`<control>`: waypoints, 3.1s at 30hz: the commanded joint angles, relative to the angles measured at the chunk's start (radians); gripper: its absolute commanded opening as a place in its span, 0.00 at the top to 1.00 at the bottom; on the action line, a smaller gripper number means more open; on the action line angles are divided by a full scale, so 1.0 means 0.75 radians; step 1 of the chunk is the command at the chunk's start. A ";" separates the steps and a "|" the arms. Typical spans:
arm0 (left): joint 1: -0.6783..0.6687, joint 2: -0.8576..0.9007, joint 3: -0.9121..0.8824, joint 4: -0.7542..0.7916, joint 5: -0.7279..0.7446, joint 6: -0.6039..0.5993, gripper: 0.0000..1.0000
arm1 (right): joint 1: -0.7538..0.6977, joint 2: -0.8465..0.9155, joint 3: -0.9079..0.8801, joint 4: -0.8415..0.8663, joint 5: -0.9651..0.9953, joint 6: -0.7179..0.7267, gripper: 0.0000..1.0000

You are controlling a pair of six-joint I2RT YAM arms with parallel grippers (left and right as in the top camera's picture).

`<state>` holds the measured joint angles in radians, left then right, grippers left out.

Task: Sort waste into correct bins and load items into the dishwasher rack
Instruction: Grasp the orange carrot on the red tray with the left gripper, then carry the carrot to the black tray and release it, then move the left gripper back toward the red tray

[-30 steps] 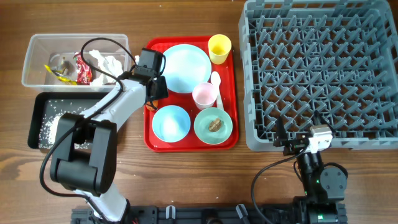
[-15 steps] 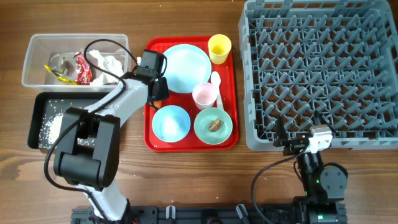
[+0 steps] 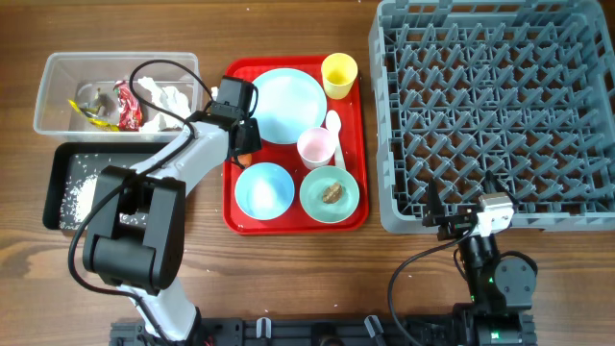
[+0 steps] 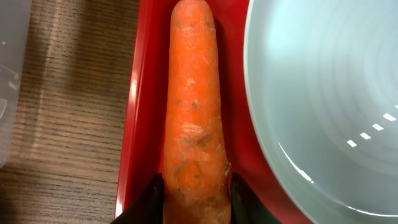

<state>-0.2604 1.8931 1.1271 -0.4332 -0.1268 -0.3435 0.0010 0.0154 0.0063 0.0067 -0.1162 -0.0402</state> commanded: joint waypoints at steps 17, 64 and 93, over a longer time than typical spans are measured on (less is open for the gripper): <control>0.047 -0.554 0.030 -0.112 -0.045 -0.079 0.96 | -0.007 -0.011 -0.002 0.004 -0.021 -0.013 0.00; 0.973 -0.217 -0.021 -0.400 0.003 -0.496 0.96 | -0.007 -0.011 -0.002 0.004 -0.021 -0.013 0.00; 1.071 -0.207 -0.098 -0.251 0.250 -0.484 0.71 | -0.007 -0.011 -0.002 0.004 -0.021 -0.013 0.00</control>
<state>0.5381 1.7744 1.0206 -0.6197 -0.0589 -0.7460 0.0010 0.0154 0.0063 0.0067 -0.1162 -0.0402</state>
